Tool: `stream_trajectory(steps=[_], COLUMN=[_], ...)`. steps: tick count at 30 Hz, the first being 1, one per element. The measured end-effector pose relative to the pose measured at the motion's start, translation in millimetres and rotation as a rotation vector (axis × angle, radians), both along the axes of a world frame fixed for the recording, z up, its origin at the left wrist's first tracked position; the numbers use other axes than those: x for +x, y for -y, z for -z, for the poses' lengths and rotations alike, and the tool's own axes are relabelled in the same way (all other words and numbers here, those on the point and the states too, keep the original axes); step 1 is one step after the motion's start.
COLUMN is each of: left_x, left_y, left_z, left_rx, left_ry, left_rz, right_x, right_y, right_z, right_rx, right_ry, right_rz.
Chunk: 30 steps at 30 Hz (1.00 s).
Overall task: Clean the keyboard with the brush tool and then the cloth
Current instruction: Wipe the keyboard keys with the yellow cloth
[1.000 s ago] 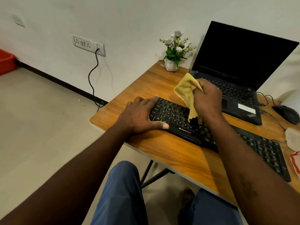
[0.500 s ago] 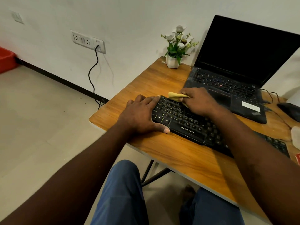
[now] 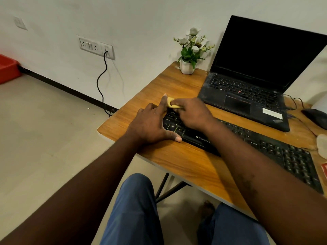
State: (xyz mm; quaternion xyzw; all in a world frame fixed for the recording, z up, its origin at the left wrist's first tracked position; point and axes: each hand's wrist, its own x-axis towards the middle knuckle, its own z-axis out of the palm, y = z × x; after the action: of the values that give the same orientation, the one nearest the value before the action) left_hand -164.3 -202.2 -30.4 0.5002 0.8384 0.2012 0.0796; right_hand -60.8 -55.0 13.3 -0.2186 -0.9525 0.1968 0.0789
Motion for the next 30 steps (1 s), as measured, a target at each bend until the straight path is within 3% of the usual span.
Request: stream_trajectory(steps=[10,15,18,21,23,26,30], left_x=[-4.5,-7.1,-4.1,-2.4,-2.1,-1.9,-4.8], left_y=[-1.2,-3.6,-0.6,0.6,-0.2,-1.4,-2.0], left_z=[3.4,7.3,6.2,6.4,7.5,8.5,9.3], left_rx=[0.033,0.032,0.027,0.017,0.006,-0.019,0.005], left_ry=[-0.002,-0.068,-0.141,-0.191,-0.214,-0.236,-0.224], left_rz=[0.028,0.021,0.056,0.095,0.106,0.101,0.091], right_x=[65.1,93.4,92.9,72.6,54.6,35.6,38.4], right_y=[36.0,11.9,-12.8,-27.4,-21.8,3.3,24.1], right_z=[10.9,-30.7,-49.4,-45.8,-35.3,-12.2,7.7], right_rx=[0.068,0.04,0.0,-0.01,-0.123,-0.201,0.069], right_ry=[0.053,0.194,0.162,-0.101,-0.221,-0.177,-0.008], right_rz=[-0.203,-0.333,-0.226,0.036,0.177,0.134,0.002])
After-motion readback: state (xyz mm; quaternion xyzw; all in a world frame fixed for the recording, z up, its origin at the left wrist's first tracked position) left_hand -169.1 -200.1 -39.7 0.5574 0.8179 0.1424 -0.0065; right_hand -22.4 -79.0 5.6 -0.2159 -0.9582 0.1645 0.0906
